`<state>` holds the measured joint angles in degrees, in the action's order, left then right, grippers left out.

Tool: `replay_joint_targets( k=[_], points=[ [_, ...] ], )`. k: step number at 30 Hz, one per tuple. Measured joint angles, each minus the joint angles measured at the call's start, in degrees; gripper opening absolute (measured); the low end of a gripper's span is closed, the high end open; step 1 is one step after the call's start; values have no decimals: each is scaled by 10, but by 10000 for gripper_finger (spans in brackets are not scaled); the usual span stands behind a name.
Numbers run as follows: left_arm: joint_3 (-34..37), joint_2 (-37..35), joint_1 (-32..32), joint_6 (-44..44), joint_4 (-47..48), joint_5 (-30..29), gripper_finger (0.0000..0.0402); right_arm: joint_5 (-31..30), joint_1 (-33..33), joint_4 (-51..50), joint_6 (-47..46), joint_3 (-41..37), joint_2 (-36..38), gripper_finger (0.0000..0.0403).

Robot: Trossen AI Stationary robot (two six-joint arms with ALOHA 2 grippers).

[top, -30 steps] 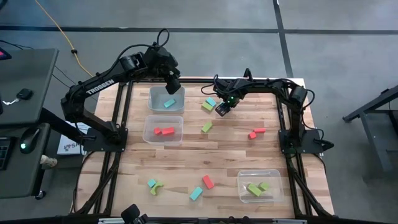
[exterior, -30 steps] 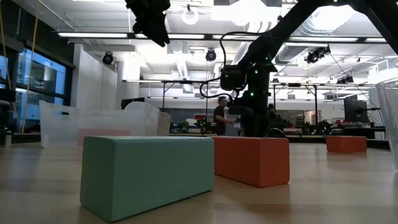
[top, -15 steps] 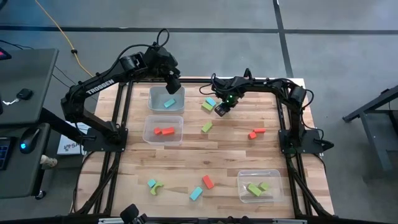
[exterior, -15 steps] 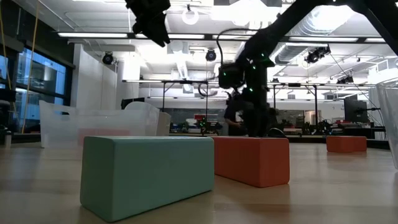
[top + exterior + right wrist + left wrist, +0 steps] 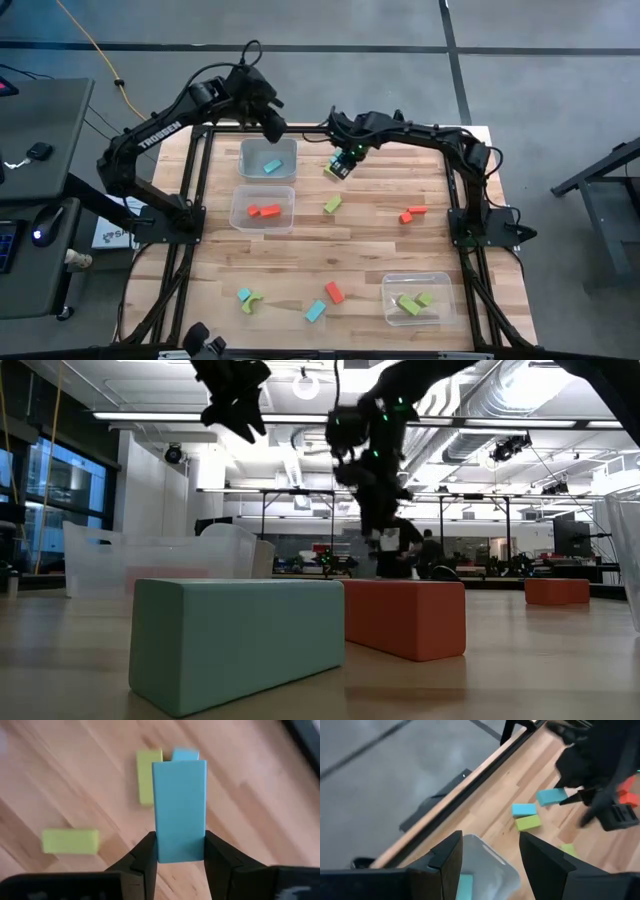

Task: Sort & place blocks by color
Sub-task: Put the blue block into the gray bin

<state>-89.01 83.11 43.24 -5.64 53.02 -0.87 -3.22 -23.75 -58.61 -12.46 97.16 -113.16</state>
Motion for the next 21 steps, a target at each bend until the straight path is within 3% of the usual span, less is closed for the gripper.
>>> replay_joint_targets(
  k=[12,21],
  points=[
    [19,-1,66,-147,3,133,172,-2,20,-3,85,172,1,102],
    [19,-1,71,-211,-10,238,172,-4,34,11,158,209,1,102]
  ],
)
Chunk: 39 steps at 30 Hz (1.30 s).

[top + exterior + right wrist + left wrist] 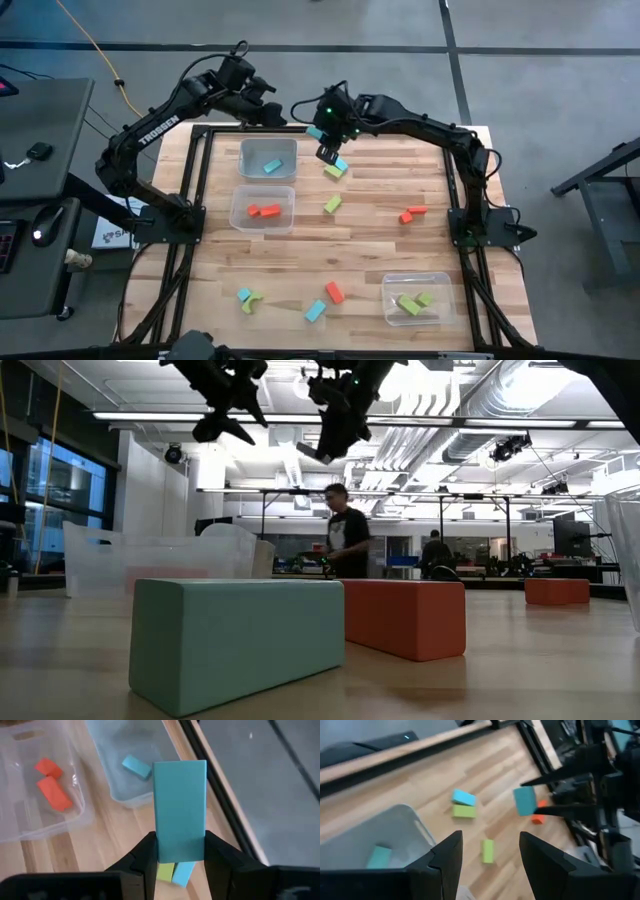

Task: Sort & place blocks by color
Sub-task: Put the blue block into the gray bin

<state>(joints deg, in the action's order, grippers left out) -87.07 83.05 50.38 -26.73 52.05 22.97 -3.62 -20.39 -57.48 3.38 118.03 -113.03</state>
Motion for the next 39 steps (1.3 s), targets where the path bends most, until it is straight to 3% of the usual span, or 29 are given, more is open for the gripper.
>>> replay_joint_targets(
  k=[20,27,39],
  points=[
    [0,1,-80,-18,-40,21,172,-12,56,27,82,0,0,102],
    [0,22,-94,-17,-32,21,172,-69,75,41,98,0,0,102],
    [0,55,-97,-16,-31,24,172,-99,80,36,80,0,0,102]
  ],
)
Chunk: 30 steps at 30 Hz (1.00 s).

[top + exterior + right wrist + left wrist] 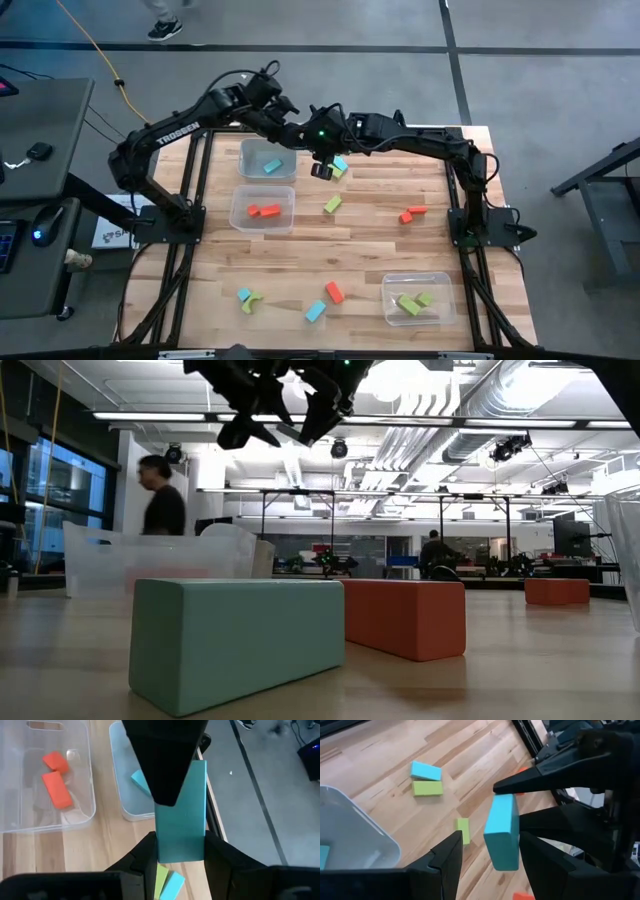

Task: Sort & place blocks by color
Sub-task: Put the blue block into the gray bin

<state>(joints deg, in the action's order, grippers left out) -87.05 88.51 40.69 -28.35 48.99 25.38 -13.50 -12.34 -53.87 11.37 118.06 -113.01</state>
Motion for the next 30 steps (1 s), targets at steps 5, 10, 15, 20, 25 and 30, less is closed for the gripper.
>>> replay_joint_targets(
  k=[5,10,15,20,25,30],
  points=[
    [0,2,-1,24,-3,1,172,1,0,3,-8,0,0,102],
    [0,2,0,30,-30,-2,147,5,0,14,3,0,0,102],
    [0,2,-2,30,-31,-1,95,1,-2,18,1,0,0,102],
    [0,1,-2,35,-38,-1,52,-4,-4,17,3,-1,0,102],
    [0,1,-2,41,-43,-1,38,-5,-4,16,7,-1,0,101],
    [0,1,-2,43,-43,-1,36,-6,-5,17,7,-1,0,101]
  ],
)
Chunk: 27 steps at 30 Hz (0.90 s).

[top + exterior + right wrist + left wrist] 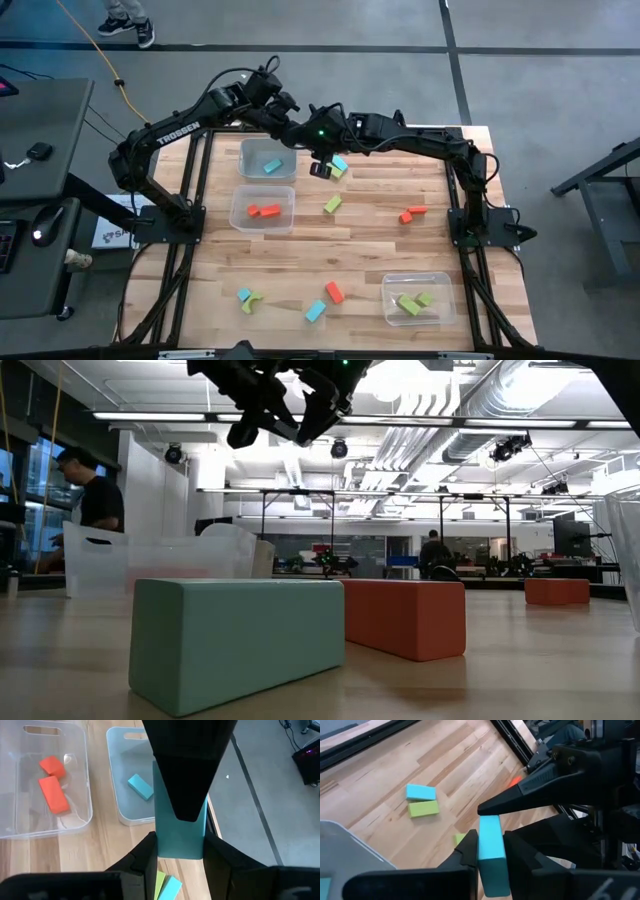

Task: Sort & place blocks by color
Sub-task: Put the blue block into the gray bin

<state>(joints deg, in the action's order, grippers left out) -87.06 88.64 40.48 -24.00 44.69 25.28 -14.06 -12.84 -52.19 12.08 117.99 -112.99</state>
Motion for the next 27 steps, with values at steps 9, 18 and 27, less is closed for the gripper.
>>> replay_joint_targets(
  k=[9,18,27],
  points=[
    [0,0,0,9,-16,-2,34,-29,0,2,9,0,0,142],
    [0,0,0,24,-16,-4,18,-24,-1,6,10,0,0,155],
    [0,0,-1,28,-15,-4,15,-24,-3,9,14,0,0,205]
  ],
)
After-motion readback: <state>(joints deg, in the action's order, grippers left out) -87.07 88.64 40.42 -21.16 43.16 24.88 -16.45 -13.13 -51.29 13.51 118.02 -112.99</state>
